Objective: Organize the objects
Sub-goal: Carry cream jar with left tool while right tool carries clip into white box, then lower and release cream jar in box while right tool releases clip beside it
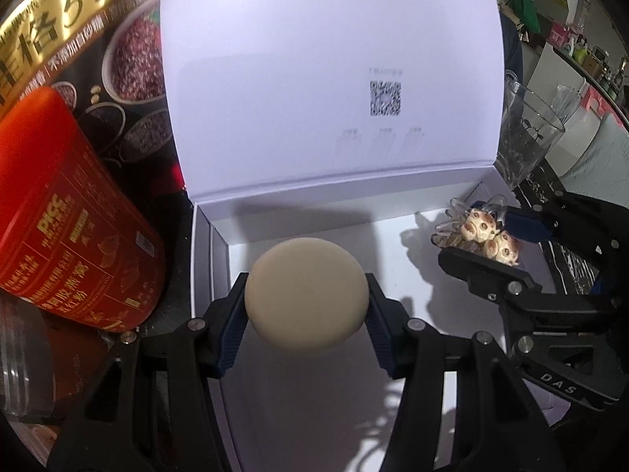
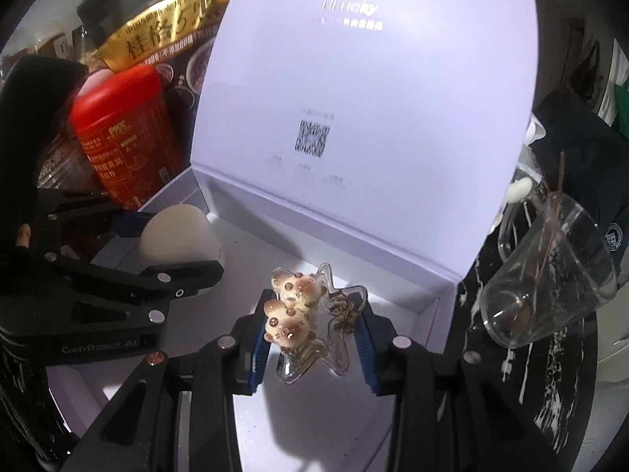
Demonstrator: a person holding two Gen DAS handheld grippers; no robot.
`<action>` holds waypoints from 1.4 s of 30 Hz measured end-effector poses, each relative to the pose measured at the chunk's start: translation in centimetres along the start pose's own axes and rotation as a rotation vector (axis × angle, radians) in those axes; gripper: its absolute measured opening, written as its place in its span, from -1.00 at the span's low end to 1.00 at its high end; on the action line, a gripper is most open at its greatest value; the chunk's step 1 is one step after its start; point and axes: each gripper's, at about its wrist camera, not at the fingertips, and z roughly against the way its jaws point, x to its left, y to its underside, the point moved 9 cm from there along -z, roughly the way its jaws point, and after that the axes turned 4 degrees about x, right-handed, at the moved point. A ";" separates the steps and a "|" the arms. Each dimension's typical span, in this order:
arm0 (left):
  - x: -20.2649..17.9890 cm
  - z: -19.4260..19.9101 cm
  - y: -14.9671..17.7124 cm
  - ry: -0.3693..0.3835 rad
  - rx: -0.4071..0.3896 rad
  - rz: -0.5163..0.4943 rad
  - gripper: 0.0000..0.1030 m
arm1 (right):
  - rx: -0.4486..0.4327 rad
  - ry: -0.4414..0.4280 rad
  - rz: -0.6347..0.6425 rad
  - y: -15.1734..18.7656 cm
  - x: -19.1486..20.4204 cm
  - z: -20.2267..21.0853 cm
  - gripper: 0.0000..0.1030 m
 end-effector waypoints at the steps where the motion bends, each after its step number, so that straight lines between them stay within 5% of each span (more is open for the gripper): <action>1: -0.1 -0.2 0.1 0.001 0.008 0.003 0.03 | 0.005 -0.006 -0.002 0.1 0.0 -0.2 -0.25; 24: -3.2 -1.8 1.0 -0.016 0.032 -0.013 0.04 | 0.116 0.030 -0.016 0.8 -1.4 -2.9 -0.23; 42: -6.0 -2.2 1.2 -0.068 0.045 -0.021 0.30 | 0.124 0.067 -0.027 1.4 -3.7 -2.4 0.18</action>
